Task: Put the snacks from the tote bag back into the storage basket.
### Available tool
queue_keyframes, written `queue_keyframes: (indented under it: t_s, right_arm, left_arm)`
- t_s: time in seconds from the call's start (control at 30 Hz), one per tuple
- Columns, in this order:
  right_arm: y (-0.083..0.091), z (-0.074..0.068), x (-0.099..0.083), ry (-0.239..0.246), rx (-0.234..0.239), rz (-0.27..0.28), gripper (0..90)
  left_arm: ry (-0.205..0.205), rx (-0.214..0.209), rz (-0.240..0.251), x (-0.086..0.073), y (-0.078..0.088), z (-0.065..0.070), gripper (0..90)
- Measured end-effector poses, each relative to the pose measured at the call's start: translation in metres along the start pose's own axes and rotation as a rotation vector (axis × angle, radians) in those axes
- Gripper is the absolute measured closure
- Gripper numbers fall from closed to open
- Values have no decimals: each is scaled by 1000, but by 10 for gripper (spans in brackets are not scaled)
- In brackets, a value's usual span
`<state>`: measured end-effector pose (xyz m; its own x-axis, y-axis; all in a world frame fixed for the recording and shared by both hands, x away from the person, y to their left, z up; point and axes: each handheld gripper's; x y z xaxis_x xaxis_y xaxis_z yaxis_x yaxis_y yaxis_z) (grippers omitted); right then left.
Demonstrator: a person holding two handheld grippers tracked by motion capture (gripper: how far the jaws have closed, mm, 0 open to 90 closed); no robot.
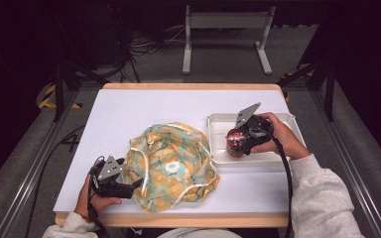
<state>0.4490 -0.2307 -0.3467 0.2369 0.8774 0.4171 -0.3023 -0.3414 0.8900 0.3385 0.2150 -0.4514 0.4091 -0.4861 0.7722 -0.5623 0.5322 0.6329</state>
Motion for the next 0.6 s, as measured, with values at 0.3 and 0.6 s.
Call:
queue_keyframes:
  t_s: [0.3,0.6]
  right_arm:
    - [-1,6,-8,2,4,-38,237]
    - [1,12,-21,2,8,-82,237]
  left_arm:
    - [-2,1,3,0,0,0,49]
    - [-8,2,-1,0,0,0,49]
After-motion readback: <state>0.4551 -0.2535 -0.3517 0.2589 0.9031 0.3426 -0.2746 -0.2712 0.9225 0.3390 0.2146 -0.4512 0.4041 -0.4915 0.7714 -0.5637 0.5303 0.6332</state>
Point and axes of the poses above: each handheld gripper's, and its own axes: y roughly backward along the jaws, x roughly out of its top, z roughly to its right, and after that the axes turned 3 degrees about -z, right-handed
